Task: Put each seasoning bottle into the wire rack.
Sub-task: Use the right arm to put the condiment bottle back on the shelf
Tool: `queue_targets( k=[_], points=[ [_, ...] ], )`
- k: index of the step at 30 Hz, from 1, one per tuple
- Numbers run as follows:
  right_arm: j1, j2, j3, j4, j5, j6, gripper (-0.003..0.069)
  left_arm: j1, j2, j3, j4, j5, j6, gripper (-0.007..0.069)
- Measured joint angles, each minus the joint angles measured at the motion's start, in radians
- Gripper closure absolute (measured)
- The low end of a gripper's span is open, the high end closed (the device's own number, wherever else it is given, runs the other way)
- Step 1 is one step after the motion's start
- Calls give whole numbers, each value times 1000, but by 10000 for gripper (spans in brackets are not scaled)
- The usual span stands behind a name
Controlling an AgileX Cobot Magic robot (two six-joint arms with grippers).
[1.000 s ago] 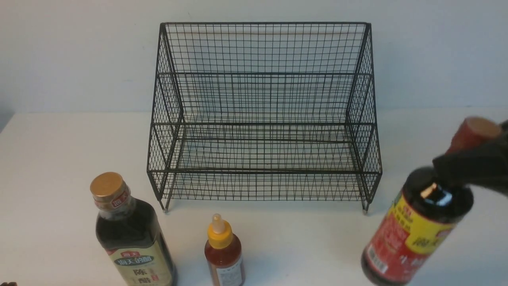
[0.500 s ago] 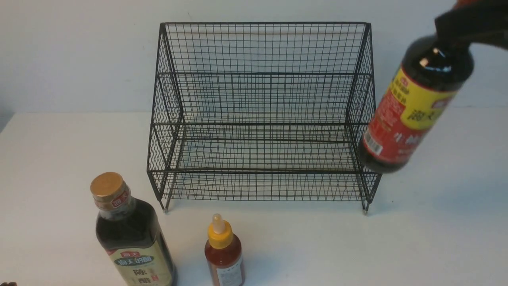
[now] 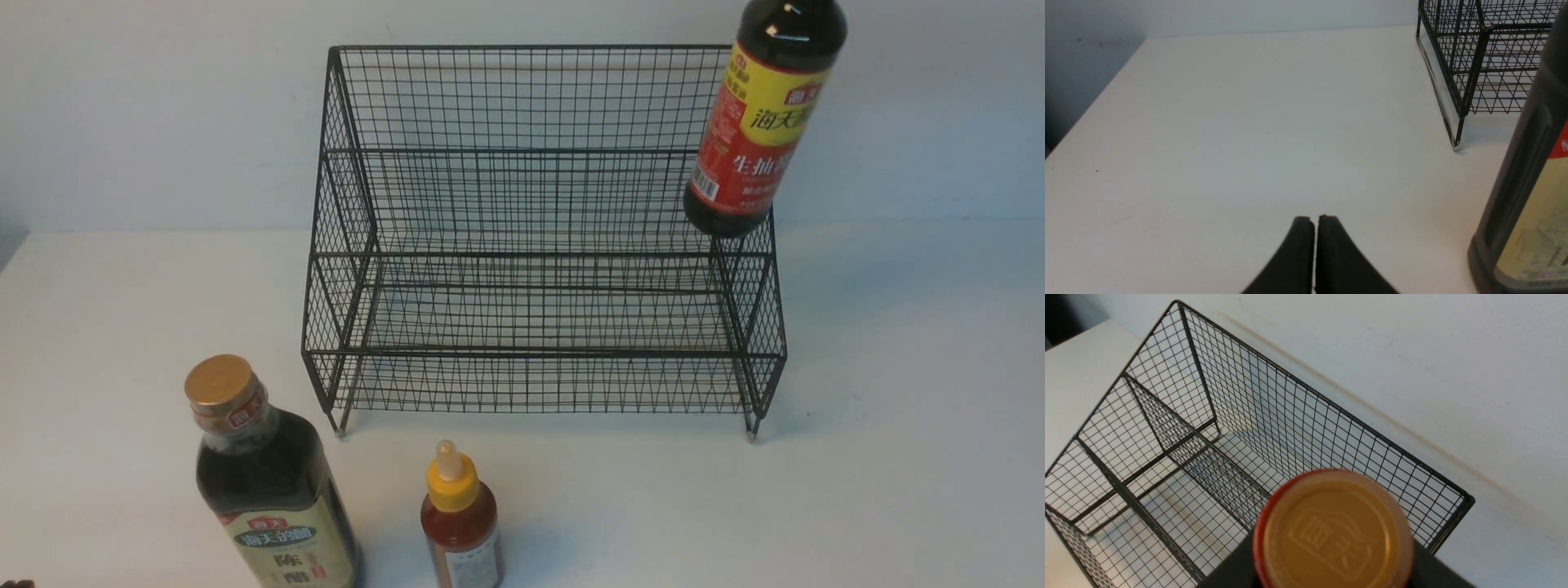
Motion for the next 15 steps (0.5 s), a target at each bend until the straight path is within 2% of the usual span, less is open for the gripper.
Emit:
queue_targets(
  k=[15],
  points=[
    [0, 128, -4, 13, 2, -7, 376, 0, 0, 0, 0, 0, 0, 629]
  ],
)
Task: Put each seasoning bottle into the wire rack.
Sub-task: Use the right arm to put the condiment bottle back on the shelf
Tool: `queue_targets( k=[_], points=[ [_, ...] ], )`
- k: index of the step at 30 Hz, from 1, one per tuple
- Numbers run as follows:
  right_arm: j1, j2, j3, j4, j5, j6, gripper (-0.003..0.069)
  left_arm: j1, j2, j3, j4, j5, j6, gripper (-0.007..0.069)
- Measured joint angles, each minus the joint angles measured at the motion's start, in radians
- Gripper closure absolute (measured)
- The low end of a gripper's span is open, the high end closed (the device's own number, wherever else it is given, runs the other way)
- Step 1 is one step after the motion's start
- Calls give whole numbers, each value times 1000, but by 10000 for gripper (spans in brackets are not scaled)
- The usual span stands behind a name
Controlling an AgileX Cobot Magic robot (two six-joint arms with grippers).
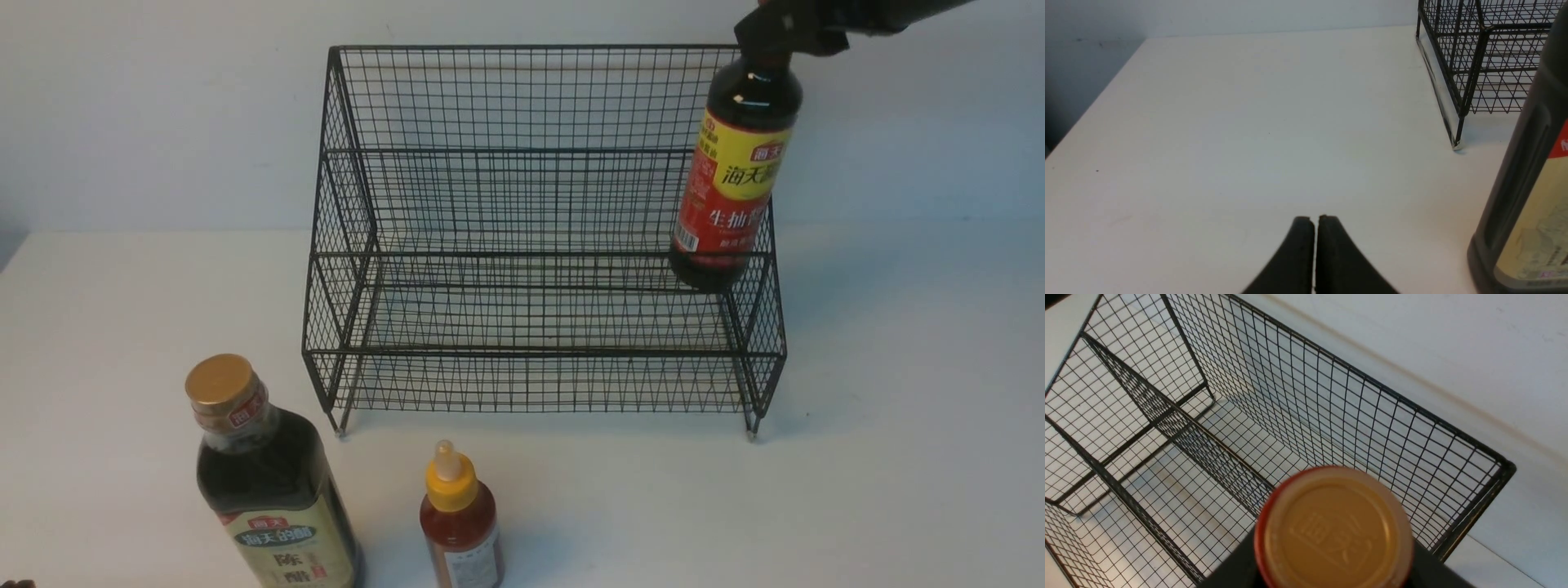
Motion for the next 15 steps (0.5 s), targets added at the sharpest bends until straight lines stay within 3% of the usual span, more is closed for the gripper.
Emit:
queue_targets(
  k=[15],
  points=[
    [1, 98, -2, -6, 58, -5, 376, 0, 0, 0, 0, 0, 0, 629]
  ],
)
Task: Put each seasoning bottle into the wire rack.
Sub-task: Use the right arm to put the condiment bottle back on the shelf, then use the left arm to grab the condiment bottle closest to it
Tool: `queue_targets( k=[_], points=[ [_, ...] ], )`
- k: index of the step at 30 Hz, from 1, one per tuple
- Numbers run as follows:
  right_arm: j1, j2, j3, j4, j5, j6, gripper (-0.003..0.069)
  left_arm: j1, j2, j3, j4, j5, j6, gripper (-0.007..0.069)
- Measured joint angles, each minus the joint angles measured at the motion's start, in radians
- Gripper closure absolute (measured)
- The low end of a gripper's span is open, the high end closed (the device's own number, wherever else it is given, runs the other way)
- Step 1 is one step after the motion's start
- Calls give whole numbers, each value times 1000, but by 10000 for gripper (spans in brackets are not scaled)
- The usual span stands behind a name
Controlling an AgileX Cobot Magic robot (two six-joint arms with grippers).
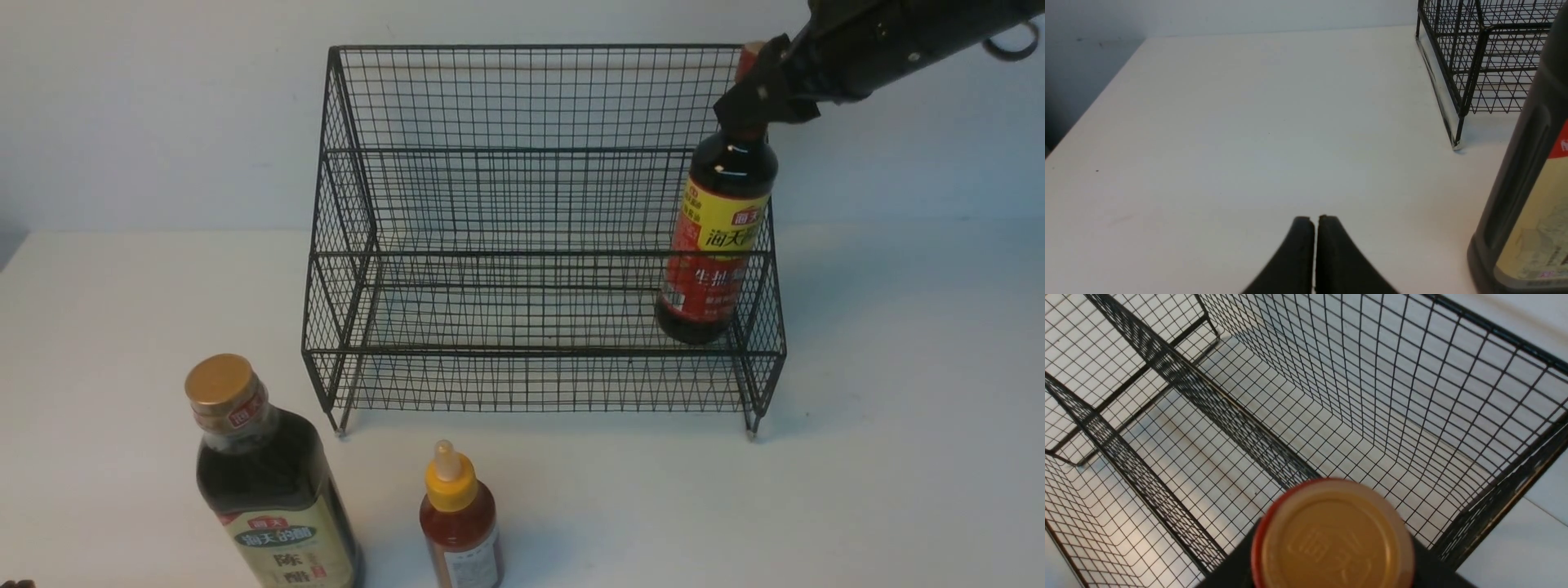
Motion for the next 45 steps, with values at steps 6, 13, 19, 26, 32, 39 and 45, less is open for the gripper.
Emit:
queue_targets(
  k=[6, 13, 19, 26, 32, 39, 45],
  points=[
    [0, 2, -1, -3, 0, 28, 376, 0, 0, 0, 0, 0, 0, 629],
    [0, 7, -7, -4, 8, 38, 368, 0, 0, 0, 0, 0, 0, 629],
    [0, 7, -16, 3, -21, 45, 230, 0, 0, 0, 0, 0, 0, 629],
    [0, 7, -17, 11, -22, 48, 89, 0, 0, 0, 0, 0, 0, 629],
    [0, -3, -24, 1, -23, 51, 69, 0, 0, 0, 0, 0, 0, 629],
    [0, -65, -92, -61, 15, 122, 69, 0, 0, 0, 0, 0, 0, 629],
    [0, -112, -164, -87, 119, 147, 69, 0, 0, 0, 0, 0, 0, 629]
  ],
)
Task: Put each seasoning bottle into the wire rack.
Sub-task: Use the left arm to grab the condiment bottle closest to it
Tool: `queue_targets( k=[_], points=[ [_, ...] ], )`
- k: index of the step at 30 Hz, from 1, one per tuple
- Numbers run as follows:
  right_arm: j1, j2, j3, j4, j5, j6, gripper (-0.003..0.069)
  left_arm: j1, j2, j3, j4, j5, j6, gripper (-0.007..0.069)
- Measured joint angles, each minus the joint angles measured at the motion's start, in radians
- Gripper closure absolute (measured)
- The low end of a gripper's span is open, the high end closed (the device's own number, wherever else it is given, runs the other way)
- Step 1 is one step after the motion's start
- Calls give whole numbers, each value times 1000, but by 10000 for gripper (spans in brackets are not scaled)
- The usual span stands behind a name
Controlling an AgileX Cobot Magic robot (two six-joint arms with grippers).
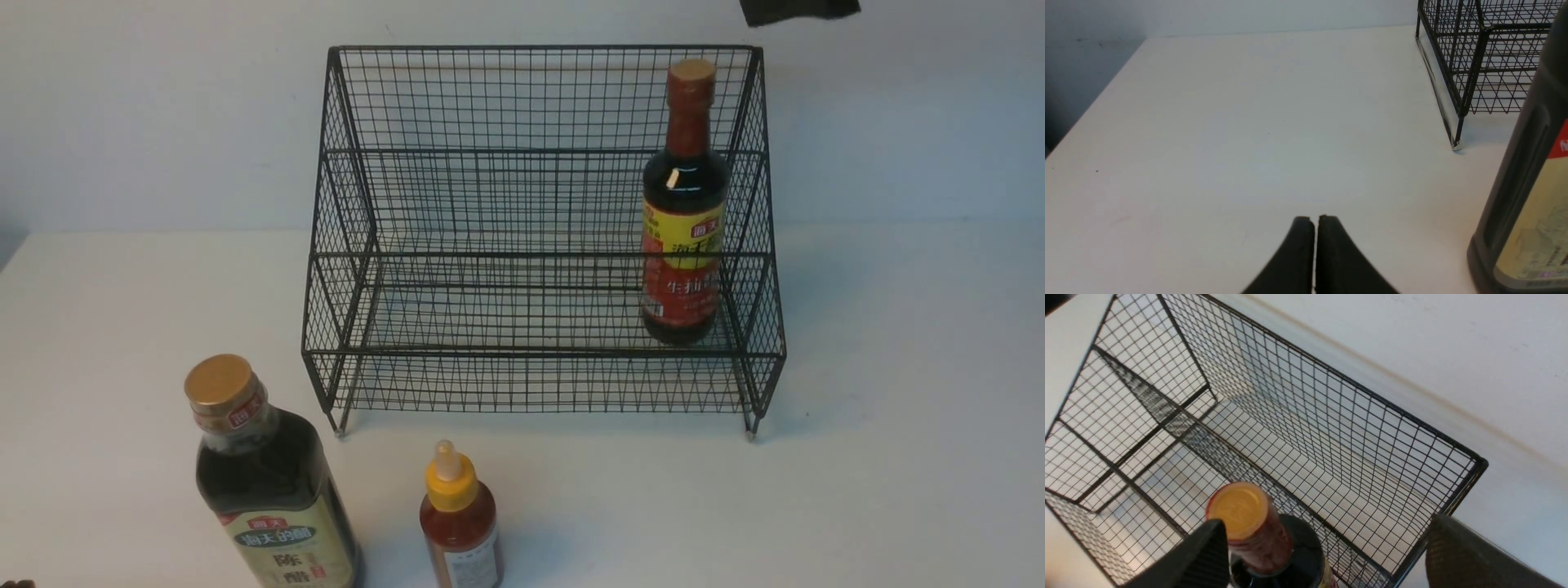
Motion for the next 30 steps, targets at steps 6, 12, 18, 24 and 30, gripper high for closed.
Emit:
queue_targets(
  k=[6, 12, 18, 24, 30],
  points=[
    [0, -71, -59, -40, 50, 65, 78, 0, 0, 0, 0, 0, 0, 629],
    [0, -200, -63, -209, 64, 216, 211, 0, 0, 0, 0, 0, 0, 629],
    [0, -412, 10, -390, 65, 394, 505, 0, 0, 0, 0, 0, 0, 629],
    [0, -699, 281, -440, 66, 477, 661, 0, 0, 0, 0, 0, 0, 629],
    [0, -1122, 798, -443, -10, 492, 672, 0, 0, 0, 0, 0, 0, 629]
  ],
)
